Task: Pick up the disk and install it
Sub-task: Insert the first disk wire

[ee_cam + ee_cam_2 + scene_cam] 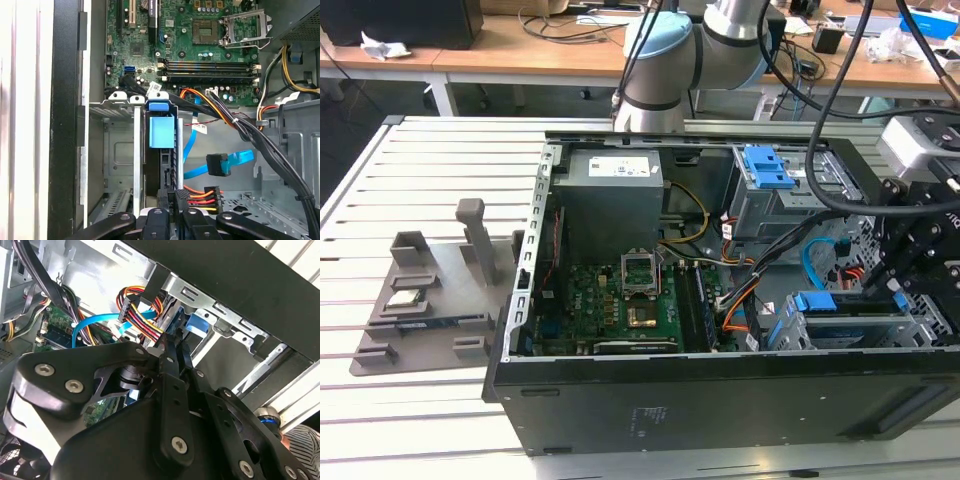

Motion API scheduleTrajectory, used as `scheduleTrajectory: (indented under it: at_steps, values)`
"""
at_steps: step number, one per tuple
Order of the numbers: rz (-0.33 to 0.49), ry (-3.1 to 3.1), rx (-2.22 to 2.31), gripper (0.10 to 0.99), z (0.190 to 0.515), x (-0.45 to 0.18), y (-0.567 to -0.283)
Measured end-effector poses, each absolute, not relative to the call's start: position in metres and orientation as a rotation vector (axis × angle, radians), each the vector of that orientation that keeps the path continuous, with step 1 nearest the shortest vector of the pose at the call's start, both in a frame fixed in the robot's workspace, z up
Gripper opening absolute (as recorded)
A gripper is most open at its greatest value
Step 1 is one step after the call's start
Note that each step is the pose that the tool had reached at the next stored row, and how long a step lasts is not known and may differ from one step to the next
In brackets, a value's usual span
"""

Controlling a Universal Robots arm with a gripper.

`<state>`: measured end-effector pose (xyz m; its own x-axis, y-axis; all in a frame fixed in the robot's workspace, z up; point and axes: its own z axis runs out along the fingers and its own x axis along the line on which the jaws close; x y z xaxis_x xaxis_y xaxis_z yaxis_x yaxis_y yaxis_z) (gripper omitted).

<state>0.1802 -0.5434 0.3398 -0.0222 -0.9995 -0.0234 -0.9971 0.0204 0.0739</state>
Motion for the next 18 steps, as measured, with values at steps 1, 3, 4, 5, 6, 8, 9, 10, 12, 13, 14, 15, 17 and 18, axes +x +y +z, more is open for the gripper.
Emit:
scheduleTrajectory:
  at_steps: [1, 3, 4, 5, 6, 8, 9, 10, 12, 13, 14, 15, 17, 18]
  values:
    - [-0.108, -2.219, 2.172, 0.169, 0.339, 0.180, -0.543]
    - [-0.107, -2.218, 2.172, 0.169, 0.336, 0.180, -0.543]
    - [-0.107, -2.218, 2.172, 0.169, 0.336, 0.180, -0.543]
    - [-0.107, -2.218, 2.172, 0.169, 0.336, 0.180, -0.543]
    - [-0.107, -2.219, 2.172, 0.169, 0.336, 0.180, -0.543]
    - [-0.108, -2.219, 2.172, 0.180, 0.335, 0.180, -0.543]
    - [-0.108, -2.219, 2.172, 0.180, 0.335, 0.180, -0.543]
    - [-0.107, -2.219, 2.172, 0.243, 0.336, 0.180, -0.543]
    - [-0.107, -2.219, 2.172, 0.243, 0.347, 0.180, -0.542]
    - [-0.108, -2.219, 2.172, 0.243, 0.351, 0.180, -0.540]
    - [-0.107, -2.219, 2.172, 0.243, 0.353, 0.180, -0.538]
    - [-0.107, -2.219, 2.172, 0.243, 0.357, 0.180, -0.536]
    - [-0.107, -2.219, 2.172, 0.165, 0.366, 0.180, -0.530]
    - [-0.107, -2.219, 2.172, 0.106, 0.370, 0.180, -0.530]
